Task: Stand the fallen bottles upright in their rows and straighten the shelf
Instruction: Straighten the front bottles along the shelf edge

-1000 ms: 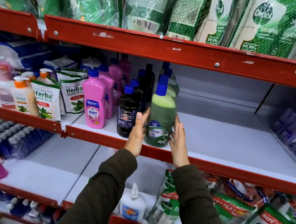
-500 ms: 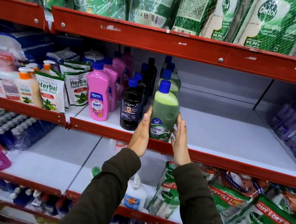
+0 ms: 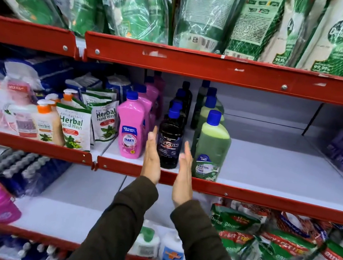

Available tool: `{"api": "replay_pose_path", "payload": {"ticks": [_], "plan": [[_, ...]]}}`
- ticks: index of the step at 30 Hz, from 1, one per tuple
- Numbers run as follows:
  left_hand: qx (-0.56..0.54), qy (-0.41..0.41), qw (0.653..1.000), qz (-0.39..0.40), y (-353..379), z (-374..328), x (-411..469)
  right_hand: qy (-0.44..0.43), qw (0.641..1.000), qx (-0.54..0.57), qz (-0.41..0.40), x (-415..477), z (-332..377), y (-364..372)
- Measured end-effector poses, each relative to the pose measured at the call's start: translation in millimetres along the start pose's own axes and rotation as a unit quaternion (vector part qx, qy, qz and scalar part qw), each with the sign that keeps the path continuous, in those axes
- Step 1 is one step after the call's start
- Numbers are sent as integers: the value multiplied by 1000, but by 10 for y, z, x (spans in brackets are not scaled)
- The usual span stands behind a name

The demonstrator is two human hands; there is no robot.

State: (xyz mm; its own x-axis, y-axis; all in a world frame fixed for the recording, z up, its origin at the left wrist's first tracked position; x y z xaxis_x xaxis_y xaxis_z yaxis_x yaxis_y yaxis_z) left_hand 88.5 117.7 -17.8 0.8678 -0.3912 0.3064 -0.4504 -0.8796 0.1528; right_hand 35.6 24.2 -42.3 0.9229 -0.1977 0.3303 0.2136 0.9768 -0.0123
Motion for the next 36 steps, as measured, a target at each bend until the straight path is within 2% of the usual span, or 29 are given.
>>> {"api": "replay_pose_path", "payload": {"ticks": [3, 6, 9, 17, 24, 27, 30, 33, 36], "plan": [[-24, -22, 998, 48, -20, 54, 93, 2, 996, 84, 7, 207, -52, 18], [6, -26, 998, 60, -89, 42, 91, -3, 994, 110, 8, 273, -51, -30], [3, -19, 998, 60, -169, 41, 50, 12, 996, 87, -9, 217, -19, -65], [17, 5, 999, 31, -301, 66, -110, -22, 995, 45, -89, 9, 61, -73], [48, 14, 998, 45, -304, 62, -162, -20, 994, 2, -110, 5, -31, -14], [84, 44, 995, 32, -338, 11, -179, -66, 984, -16, -166, -126, -10, 1], [91, 76, 993, -19, -489, -45, -224, -150, 955, -64, -250, -337, 174, 30], [76, 106, 989, -66, -696, -166, -270, -185, 955, -57, -223, -313, 247, 222], [71, 105, 986, -104, -962, -206, -239, -148, 982, -26, -113, -131, 190, 581]]}}
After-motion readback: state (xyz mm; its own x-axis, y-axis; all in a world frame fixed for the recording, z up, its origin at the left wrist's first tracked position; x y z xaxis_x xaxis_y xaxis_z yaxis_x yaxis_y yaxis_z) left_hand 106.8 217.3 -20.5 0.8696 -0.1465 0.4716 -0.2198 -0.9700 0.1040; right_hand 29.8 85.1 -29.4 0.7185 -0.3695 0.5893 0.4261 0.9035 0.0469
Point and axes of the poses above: each hand's wrist, its own x-axis towards the middle knuckle, its own y-axis out of the palm, z = x × y, the point moved 9 cm from there along x, towards the middle knuckle, and after that the axes turned 15 degrees about z, right-handed, at the moved point
